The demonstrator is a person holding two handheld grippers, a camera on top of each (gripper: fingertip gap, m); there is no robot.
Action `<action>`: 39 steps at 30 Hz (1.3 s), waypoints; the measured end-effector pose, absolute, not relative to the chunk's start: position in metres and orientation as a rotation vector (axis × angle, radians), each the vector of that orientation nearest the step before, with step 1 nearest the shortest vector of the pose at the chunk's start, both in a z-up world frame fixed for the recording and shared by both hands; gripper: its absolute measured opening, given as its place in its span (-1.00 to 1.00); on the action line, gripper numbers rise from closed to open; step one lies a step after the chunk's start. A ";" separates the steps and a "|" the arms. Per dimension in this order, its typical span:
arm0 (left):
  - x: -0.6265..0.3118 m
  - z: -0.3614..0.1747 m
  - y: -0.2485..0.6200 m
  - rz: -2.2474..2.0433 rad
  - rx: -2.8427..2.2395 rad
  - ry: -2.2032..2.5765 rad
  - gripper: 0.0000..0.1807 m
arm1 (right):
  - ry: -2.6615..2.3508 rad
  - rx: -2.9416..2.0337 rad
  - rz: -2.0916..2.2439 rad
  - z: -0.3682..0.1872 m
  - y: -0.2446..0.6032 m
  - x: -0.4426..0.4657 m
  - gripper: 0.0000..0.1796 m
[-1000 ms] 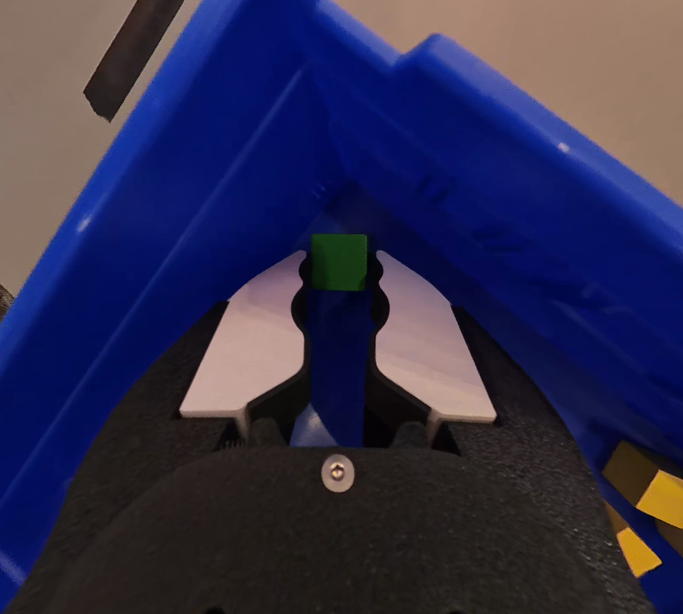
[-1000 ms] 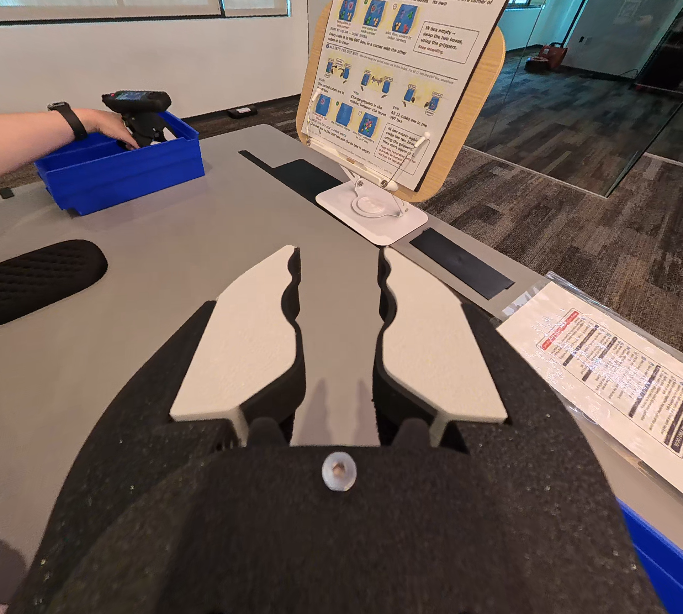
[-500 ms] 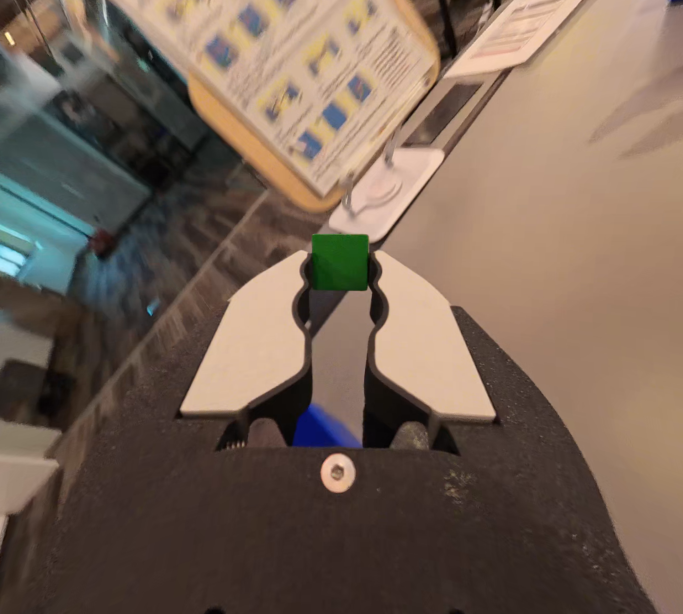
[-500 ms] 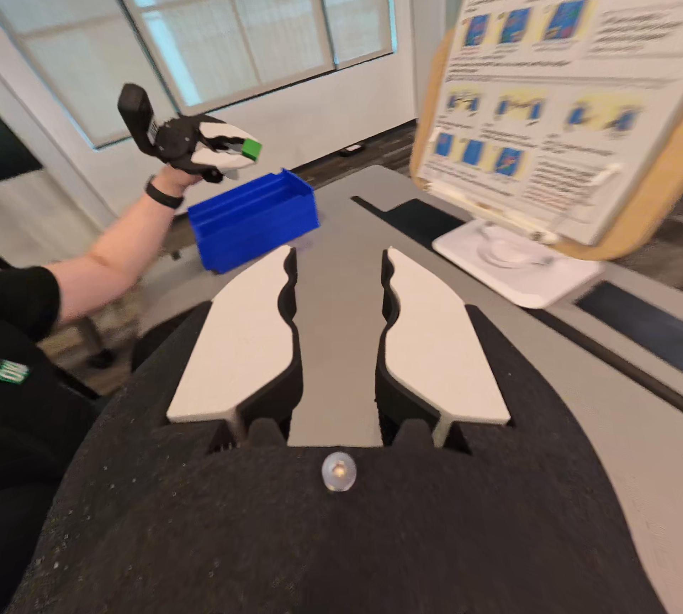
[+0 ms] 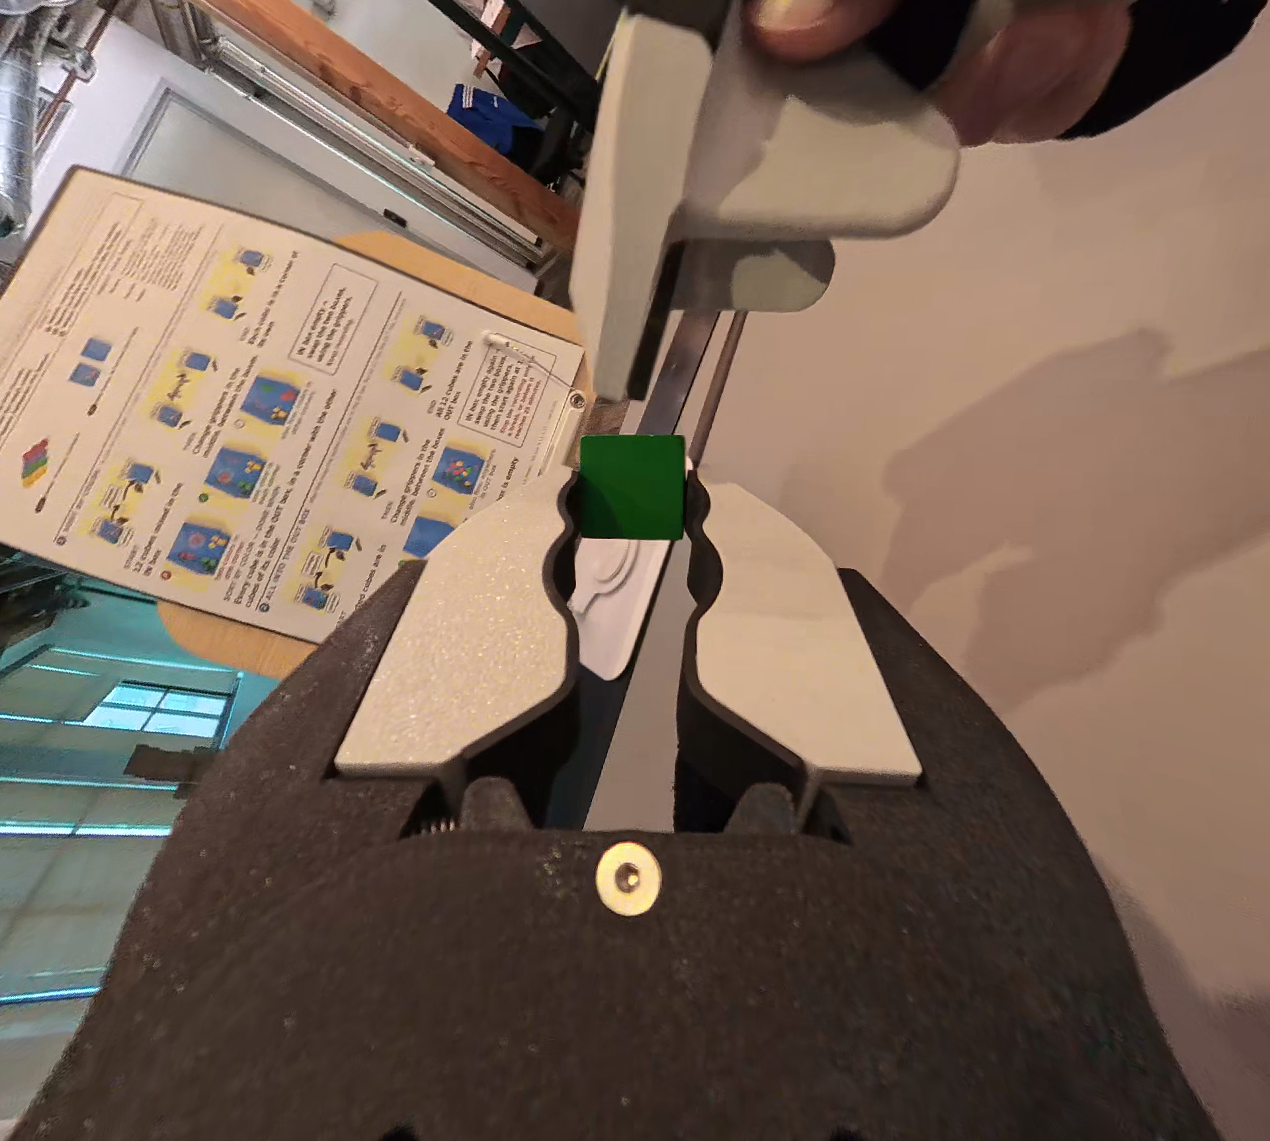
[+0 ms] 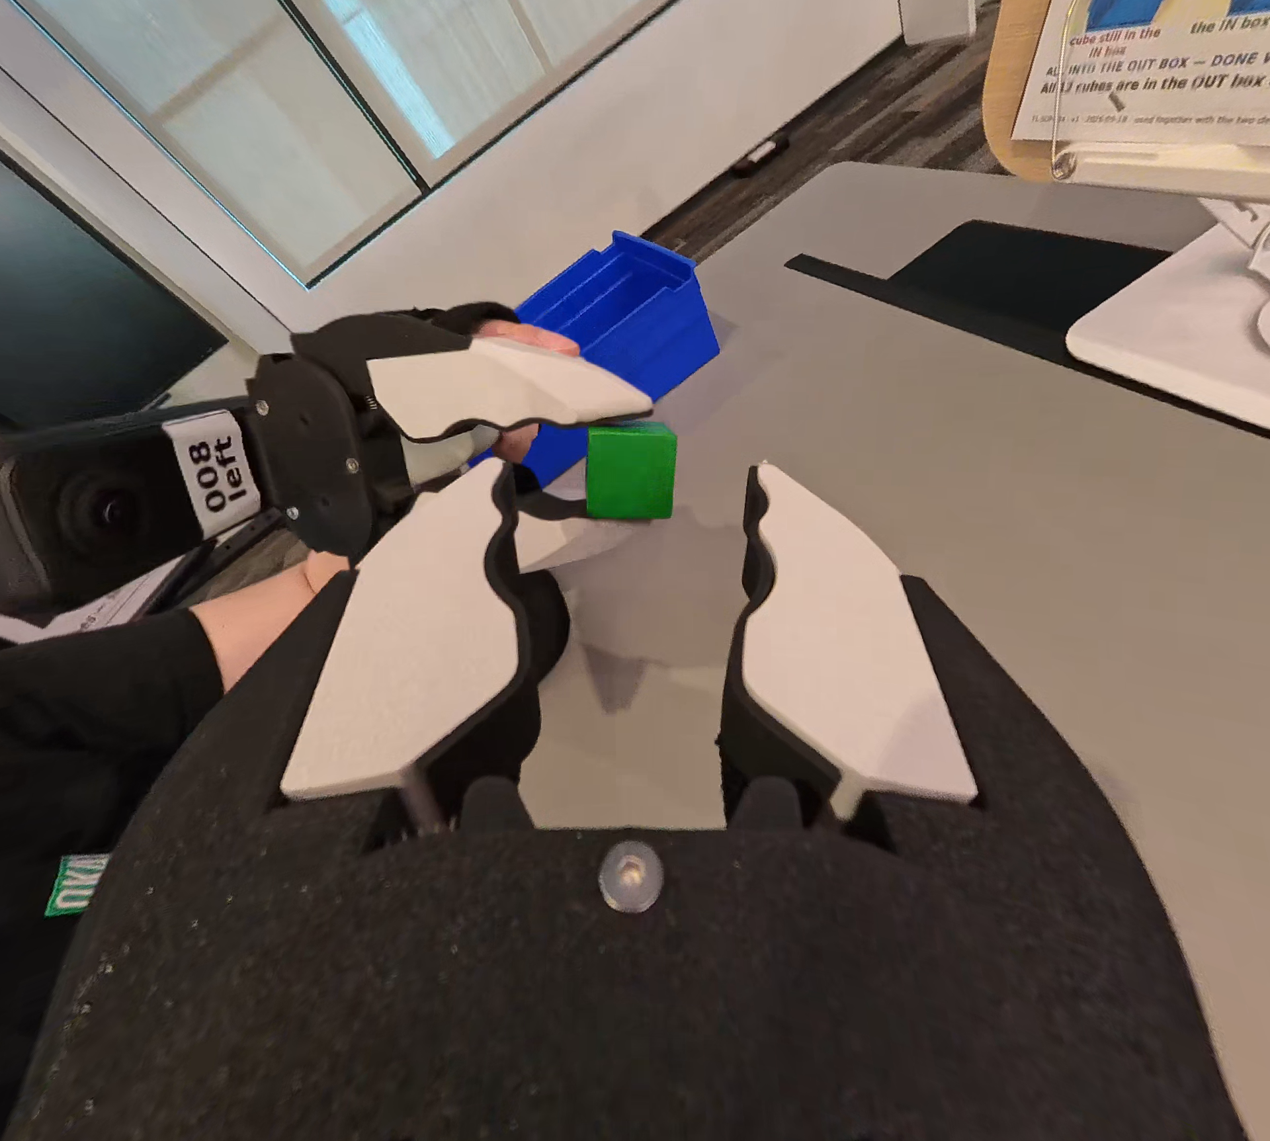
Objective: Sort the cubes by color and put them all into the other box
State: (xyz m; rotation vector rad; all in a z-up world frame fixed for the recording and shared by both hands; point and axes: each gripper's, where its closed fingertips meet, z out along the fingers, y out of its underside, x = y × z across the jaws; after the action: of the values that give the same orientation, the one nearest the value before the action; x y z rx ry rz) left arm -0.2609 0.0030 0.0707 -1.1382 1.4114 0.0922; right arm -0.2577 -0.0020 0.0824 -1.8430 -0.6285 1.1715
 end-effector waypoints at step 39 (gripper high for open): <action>-0.268 0.062 0.009 -0.192 -1.395 1.221 -0.58 | 0.206 -2.394 0.177 -0.050 -0.089 0.231 -0.40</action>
State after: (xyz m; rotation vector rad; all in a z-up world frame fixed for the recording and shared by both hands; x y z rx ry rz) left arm -0.2683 0.0091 0.0622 -1.3952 1.2208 -0.1923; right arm 0.2309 -0.0886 -0.0499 -2.3945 0.2059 0.1773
